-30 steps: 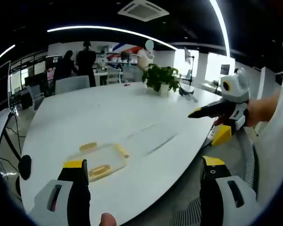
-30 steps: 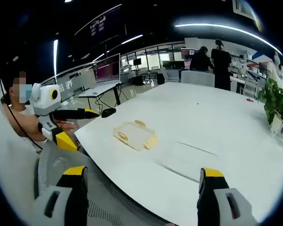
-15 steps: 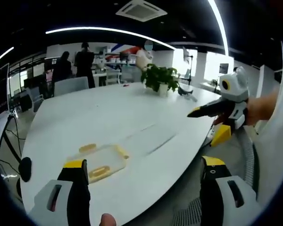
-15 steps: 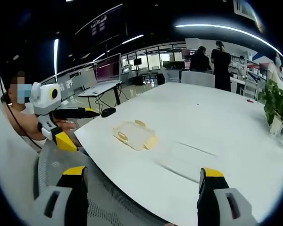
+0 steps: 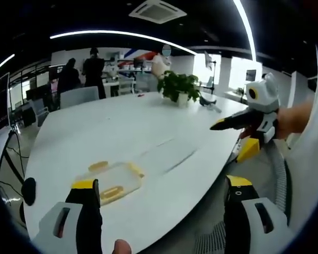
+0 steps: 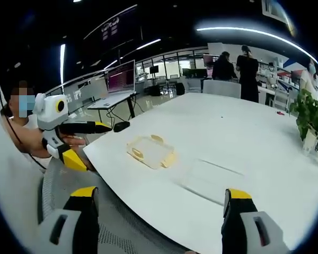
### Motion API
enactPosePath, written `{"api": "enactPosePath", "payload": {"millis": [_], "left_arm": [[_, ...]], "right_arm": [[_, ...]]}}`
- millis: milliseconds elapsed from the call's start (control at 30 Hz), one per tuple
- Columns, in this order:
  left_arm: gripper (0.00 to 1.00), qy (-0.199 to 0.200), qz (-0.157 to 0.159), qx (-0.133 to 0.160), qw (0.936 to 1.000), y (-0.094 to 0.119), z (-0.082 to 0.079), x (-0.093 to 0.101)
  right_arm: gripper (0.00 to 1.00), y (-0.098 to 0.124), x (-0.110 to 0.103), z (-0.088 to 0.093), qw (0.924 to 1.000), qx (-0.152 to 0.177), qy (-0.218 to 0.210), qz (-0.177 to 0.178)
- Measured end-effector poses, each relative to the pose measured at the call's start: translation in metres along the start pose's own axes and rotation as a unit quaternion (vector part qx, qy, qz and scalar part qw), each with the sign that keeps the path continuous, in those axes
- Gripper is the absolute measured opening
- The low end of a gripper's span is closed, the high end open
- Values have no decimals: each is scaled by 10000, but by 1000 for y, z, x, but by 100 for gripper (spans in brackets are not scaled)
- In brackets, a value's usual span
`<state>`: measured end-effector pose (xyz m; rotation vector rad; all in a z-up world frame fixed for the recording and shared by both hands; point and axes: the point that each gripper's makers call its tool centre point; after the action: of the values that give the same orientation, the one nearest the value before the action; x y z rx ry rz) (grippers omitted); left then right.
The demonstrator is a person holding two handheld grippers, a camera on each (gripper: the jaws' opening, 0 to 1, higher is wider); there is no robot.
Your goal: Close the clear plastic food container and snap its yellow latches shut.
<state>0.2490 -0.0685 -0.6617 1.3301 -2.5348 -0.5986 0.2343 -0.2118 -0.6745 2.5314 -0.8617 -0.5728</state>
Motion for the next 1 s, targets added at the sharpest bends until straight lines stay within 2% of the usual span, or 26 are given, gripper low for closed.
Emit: {"api": "enactPosePath", "payload": {"millis": [1000], "left_arm": [[99, 15, -72, -15, 10000, 0, 0, -1]], "right_arm": [[99, 0, -1, 0, 10000, -1, 32, -8]]}}
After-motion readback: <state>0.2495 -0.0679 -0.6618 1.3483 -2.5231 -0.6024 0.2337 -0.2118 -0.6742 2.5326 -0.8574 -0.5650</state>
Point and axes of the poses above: the point that each gripper's makers call its tool centre point, and the gripper's own axes: y roughly backward along the fingers, x roughly to its right, z roughly out of its underside, and after that the axes turned 11 degrees about -z, right-handed
